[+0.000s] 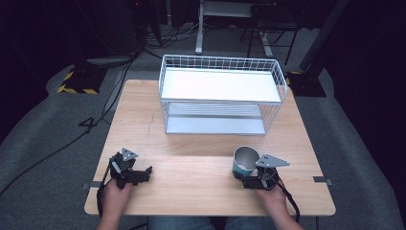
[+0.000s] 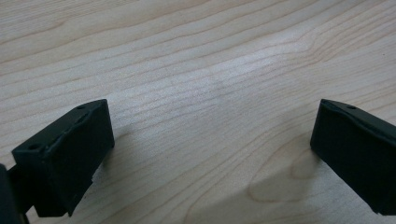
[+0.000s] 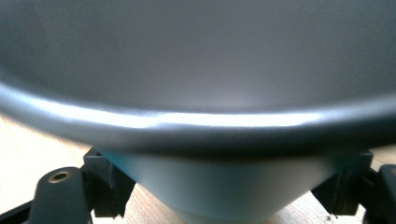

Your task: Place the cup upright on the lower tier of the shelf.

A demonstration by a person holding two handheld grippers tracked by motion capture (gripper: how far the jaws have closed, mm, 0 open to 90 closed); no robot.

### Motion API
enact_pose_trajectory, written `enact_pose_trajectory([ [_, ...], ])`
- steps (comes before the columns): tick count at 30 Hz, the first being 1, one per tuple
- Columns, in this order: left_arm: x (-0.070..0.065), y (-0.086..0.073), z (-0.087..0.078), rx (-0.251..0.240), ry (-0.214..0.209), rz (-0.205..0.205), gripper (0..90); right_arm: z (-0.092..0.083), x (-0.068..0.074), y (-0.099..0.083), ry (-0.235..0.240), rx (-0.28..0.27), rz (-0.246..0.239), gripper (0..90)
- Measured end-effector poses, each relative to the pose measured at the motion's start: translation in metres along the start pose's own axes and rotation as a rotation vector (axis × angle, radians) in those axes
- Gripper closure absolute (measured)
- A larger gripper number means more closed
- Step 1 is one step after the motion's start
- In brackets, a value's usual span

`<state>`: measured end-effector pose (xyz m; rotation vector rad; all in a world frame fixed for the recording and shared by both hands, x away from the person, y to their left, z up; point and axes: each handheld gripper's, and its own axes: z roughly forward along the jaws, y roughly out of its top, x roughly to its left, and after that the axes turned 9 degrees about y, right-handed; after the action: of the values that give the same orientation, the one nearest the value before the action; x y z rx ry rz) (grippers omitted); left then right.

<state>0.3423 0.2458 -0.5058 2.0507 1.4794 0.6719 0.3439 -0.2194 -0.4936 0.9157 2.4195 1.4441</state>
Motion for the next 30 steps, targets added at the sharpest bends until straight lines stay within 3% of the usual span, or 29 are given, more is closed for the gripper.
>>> enact_pose_trajectory([
  [13, 0.000, 0.000, 0.000, 0.000, 0.000, 0.000, 0.0, -0.001, 0.001, 0.003, -0.003, 0.008, -0.011, 21.7],
  [30, -0.001, -0.001, -0.001, 0.002, 0.012, -0.011, 0.0, -0.002, -0.012, 0.046, 0.010, -0.005, -0.033, 21.7],
])
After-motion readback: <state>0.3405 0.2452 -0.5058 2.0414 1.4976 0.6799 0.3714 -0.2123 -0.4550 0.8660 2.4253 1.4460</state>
